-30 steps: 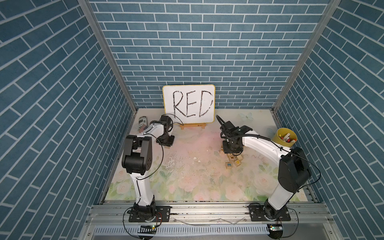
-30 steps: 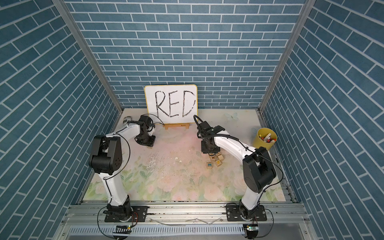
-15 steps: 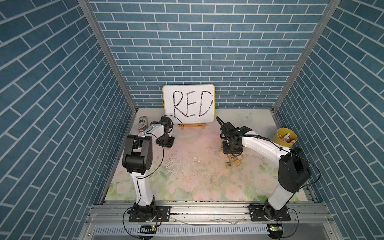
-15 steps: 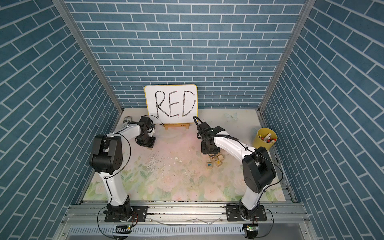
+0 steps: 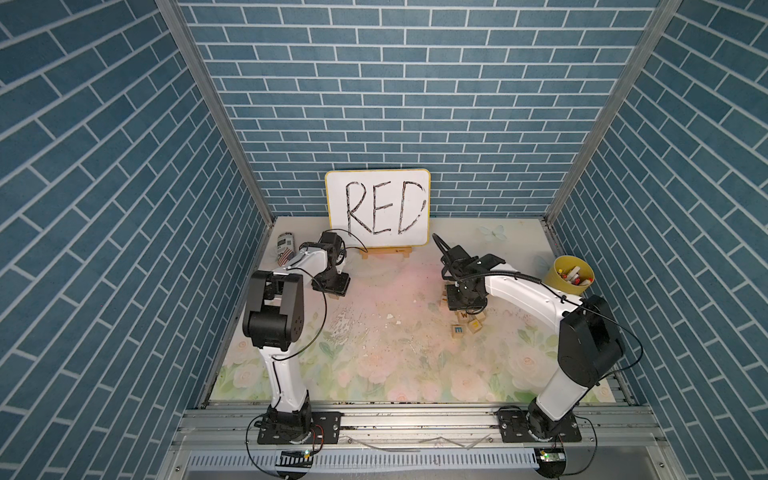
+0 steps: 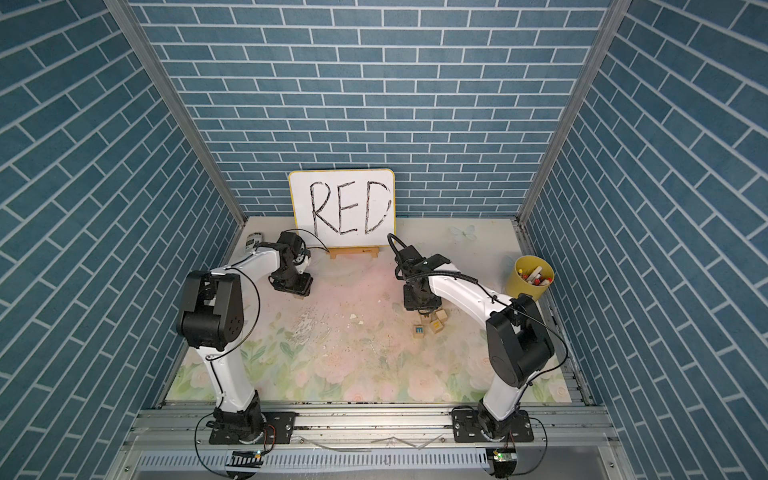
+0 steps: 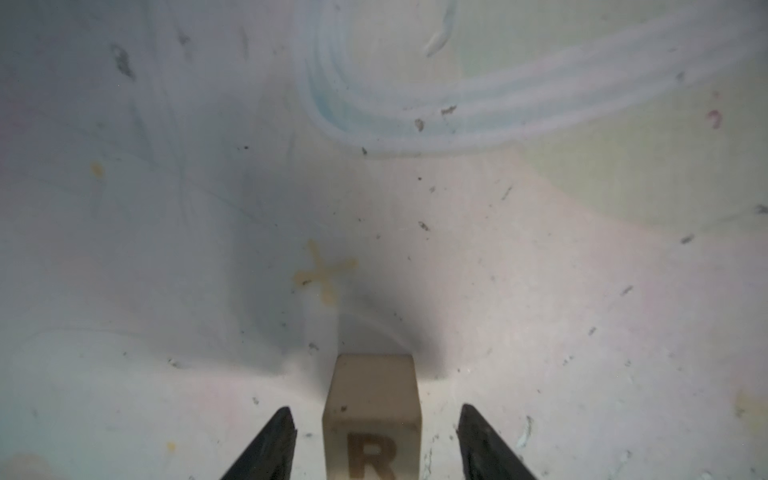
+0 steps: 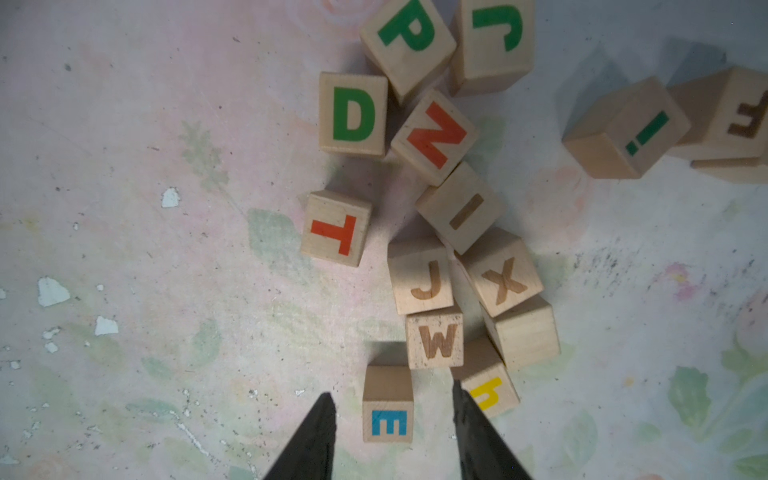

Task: Assemble the uppercase word "red" with letter blocks
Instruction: Place the letter block at the center of the board, then pick up the letter block from the center of the board.

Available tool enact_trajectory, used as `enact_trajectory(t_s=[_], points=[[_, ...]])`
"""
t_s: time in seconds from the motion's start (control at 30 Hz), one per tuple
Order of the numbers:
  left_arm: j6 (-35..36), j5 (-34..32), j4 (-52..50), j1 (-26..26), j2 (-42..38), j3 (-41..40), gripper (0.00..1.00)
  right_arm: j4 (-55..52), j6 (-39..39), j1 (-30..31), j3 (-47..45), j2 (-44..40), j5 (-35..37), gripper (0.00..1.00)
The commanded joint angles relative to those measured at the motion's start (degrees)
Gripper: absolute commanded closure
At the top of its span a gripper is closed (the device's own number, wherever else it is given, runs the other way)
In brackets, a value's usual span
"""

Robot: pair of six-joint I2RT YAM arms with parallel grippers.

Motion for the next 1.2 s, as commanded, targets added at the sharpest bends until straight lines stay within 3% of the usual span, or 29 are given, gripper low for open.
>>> enact_trajectory(t_s=[0.0,0.3,0.47,0.83,0.97,1.17], points=[[1.53,3.48,-3.88,0.22,-6.31,2.28,0.33,-1.62,-0.54,0.58,-1.39,-2.49,-0.57,0.55],[7.68,13.13,-10.97,0.21,-21.42,7.45,0.19,-4.06,1.72,3.58,-6.9,-8.45,0.47,0.5],[12.93,19.77,-16.27,-0.14,-27.38,11.9,0.13,-0.24,4.93,4.58,-12.46,-10.53,-0.56,0.49],[14.77,20.82,-16.98,-0.58,-33.91,9.68,0.12,1.72,3.88,5.68,-11.77,-6.76,-1.08,0.49],[14.2,20.19,-15.64,-0.58,-35.21,7.62,0.06,1.46,5.39,5.68,-10.2,-3.79,0.05,0.49],[14.19,20.31,-16.06,-0.75,-35.62,7.55,0.04,1.55,6.04,5.72,-8.74,-1.03,-0.1,0.49]])
